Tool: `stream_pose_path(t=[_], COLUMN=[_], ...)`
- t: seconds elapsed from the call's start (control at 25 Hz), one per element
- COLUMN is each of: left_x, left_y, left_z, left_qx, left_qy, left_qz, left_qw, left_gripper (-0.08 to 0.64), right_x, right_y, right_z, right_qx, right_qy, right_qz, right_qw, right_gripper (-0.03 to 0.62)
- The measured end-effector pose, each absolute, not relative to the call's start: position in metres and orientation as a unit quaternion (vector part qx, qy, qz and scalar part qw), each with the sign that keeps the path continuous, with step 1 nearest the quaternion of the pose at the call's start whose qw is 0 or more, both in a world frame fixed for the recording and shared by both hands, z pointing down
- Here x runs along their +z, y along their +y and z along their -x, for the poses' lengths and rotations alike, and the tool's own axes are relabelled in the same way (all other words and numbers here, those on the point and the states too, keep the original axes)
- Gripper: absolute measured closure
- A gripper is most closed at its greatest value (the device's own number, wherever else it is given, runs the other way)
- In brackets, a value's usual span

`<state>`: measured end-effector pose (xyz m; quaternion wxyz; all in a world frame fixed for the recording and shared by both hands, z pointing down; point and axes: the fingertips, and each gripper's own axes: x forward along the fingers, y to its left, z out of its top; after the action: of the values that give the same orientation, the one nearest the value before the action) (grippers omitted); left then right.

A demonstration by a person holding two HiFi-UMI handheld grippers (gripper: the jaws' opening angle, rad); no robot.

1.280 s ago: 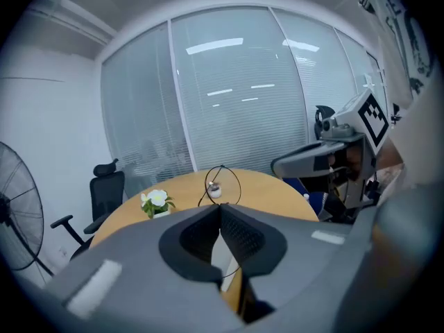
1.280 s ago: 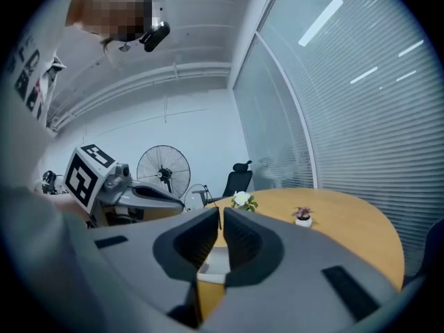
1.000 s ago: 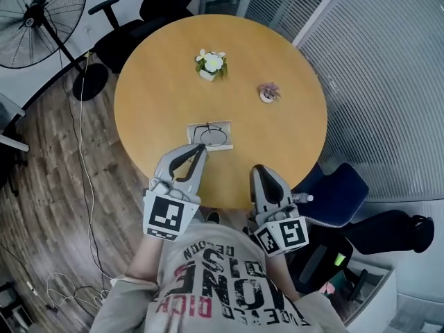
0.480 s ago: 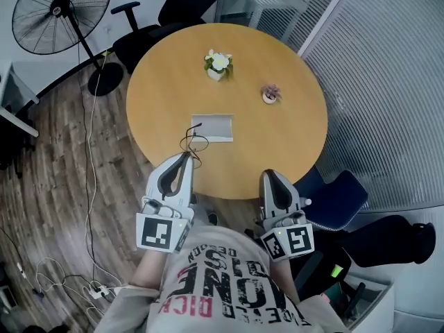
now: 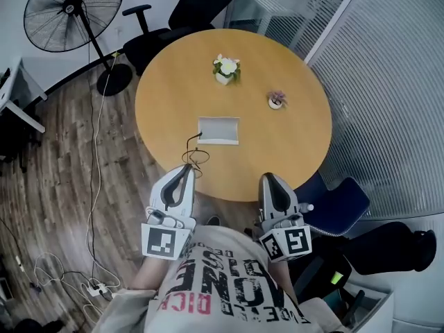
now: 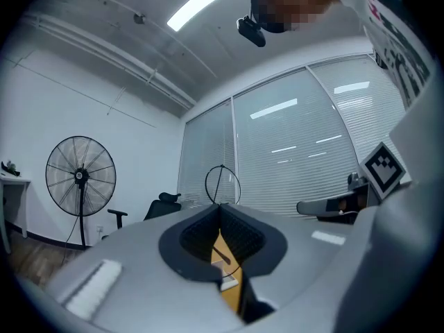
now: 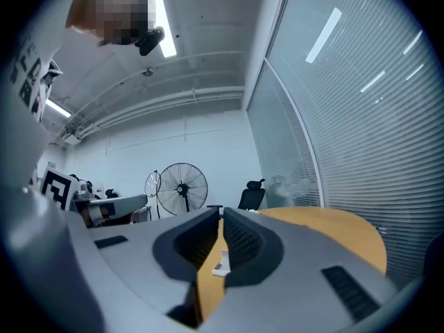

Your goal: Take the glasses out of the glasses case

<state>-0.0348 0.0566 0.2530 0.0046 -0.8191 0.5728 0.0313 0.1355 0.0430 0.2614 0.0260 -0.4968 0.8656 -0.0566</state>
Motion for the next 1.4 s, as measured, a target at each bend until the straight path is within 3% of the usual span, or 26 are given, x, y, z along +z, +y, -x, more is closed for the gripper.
stream_pose_path(t=[0.56,0.72,1.08,1.24,1.4], left_x=[0.257,0.248,0.258,0.248,0.254], left_y=[0.054,0.051,0.047,0.046,0.047], left_z=[0.038,0.038,0.033,0.031,0.031], left_qx=[0.027,0.044,0.029,0.047,0.039], left_qy=[0.567,0.562,0.564,0.559,0.565], left_qz=[0.824,0.826,0.825,0.828,0.824], left_qw=[-0.003,0.021,-0.004,0.023,0.001], left_gripper=[0.543,0.543,0.543,0.543,0.543], right_x=[0.260,0.261,0.263,0.263,0.263], right_y=[0.037,0.035,0.033,0.033,0.033], right_z=[-0.123,-0.123,-0.125,-0.128,-0.130], right_qx=[-0.046,-0.044,-0.046,-0.047,-0.047], right_qy=[0.871,0.872,0.873,0.872,0.872], right_qz=[0.489,0.488,0.486,0.487,0.487], right_qw=[0.015,0.013,0.012,0.011,0.010], right_gripper=[0.561,0.561,0.561,0.561,0.561])
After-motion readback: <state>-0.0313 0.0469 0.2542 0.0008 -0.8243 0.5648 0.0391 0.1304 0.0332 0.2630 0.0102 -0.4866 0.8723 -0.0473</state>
